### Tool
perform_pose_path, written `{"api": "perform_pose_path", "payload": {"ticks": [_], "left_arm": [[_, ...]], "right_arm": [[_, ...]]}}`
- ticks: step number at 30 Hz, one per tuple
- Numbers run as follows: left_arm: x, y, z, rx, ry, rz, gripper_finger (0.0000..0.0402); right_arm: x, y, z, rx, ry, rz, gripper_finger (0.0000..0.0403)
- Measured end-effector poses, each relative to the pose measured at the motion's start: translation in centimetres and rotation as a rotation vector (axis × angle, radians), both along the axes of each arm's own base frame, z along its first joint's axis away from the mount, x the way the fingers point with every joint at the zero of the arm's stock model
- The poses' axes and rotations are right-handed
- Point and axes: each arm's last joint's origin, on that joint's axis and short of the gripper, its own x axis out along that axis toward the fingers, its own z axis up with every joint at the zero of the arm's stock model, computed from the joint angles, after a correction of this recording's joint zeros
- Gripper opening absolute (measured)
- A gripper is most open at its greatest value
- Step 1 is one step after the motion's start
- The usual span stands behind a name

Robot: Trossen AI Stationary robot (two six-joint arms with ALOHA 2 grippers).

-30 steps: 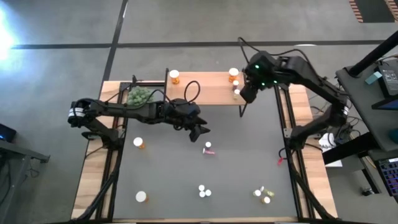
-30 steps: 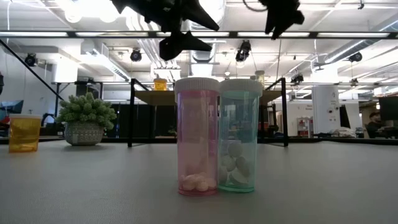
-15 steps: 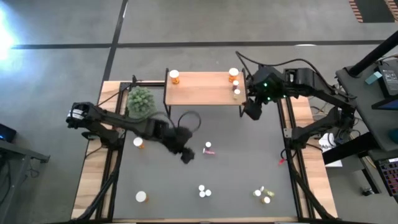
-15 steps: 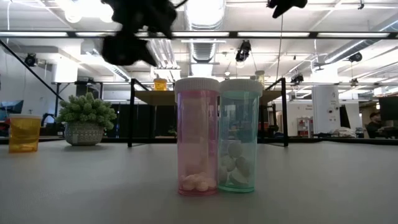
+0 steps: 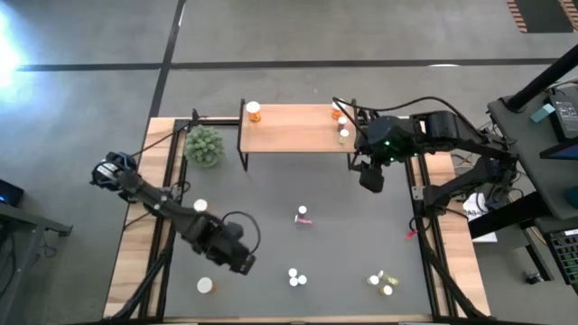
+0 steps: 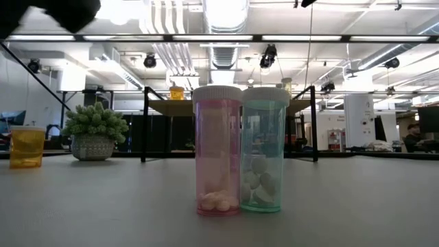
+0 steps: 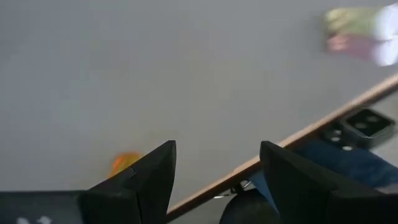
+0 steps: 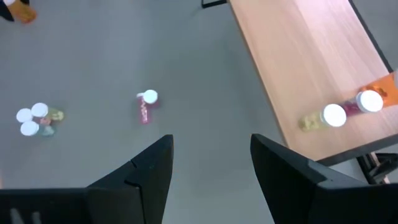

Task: Pick and place medicine bottles onto shelf by color
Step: Put the large orange pill bottle on the shelf

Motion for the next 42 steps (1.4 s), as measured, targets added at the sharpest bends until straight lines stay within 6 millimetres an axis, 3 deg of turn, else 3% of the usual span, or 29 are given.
{"api": "perform_pose_path", "payload": {"ticks": [7, 17, 31, 42], "left_arm": [[-3.0, -2.4, -0.3, 0.011, 0.156, 0.053, 0.0217], [-5.2, -4.8, -0.4, -0.023, 0.239, 0.139, 0.0217], [-4.8, -6.2, -2.9, 0.028, 0.311, 0.152, 0.0217], [-4.9, -6.3, -3.0, -0.001, 0.359, 0.13, 0.0217]], "right_arm": [[0.0, 0.0, 0.0, -0.011, 0.003, 0.013, 0.0206], [0.0, 0.0, 0.0, -0.012, 0.003, 0.015, 0.0206], [0.0, 0.0, 0.0, -0.018, 0.004, 0.023, 0.0206], [0.3, 0.0, 0.2, -0.028, -0.028, 0.032, 0.0206]]}}
